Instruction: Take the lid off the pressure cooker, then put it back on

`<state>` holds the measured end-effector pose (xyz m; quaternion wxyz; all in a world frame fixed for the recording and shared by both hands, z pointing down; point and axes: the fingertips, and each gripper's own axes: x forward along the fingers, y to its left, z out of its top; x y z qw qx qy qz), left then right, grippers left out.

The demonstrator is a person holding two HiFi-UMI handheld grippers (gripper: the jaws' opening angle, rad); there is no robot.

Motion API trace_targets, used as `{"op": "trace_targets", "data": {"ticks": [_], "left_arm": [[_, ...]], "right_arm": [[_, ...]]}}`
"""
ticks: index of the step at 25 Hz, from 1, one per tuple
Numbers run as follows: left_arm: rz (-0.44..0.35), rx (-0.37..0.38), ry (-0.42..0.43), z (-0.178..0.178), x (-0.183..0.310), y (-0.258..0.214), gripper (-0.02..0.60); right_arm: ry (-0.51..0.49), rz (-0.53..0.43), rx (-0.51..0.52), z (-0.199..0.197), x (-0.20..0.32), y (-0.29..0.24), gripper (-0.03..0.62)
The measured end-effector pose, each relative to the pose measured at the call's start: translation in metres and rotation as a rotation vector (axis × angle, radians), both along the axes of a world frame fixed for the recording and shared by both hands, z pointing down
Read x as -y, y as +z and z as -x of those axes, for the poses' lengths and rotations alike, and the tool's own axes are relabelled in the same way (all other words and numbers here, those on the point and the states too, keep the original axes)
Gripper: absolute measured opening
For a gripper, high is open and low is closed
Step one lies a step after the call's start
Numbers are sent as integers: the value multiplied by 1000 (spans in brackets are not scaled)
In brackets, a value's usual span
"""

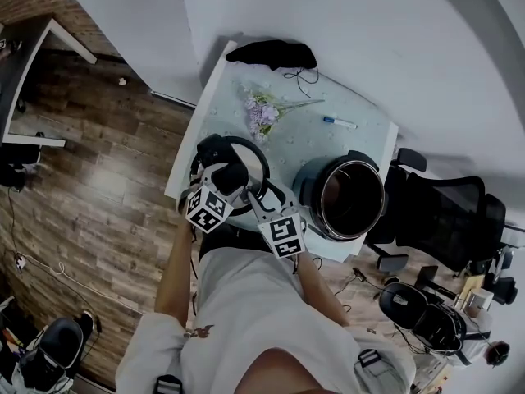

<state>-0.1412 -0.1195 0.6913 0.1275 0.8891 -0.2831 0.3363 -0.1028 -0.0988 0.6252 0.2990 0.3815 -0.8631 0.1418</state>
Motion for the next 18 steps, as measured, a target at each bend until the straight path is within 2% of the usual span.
{"op": "trace_targets", "data": {"ticks": [5, 18], "left_arm": [[15, 3, -15, 0, 0, 20, 275], [-6, -10, -31, -8, 2, 41, 276]], "right_arm": [[5, 34, -21, -3, -2, 19, 190], [12, 73, -40, -6, -7, 40, 190]]}}
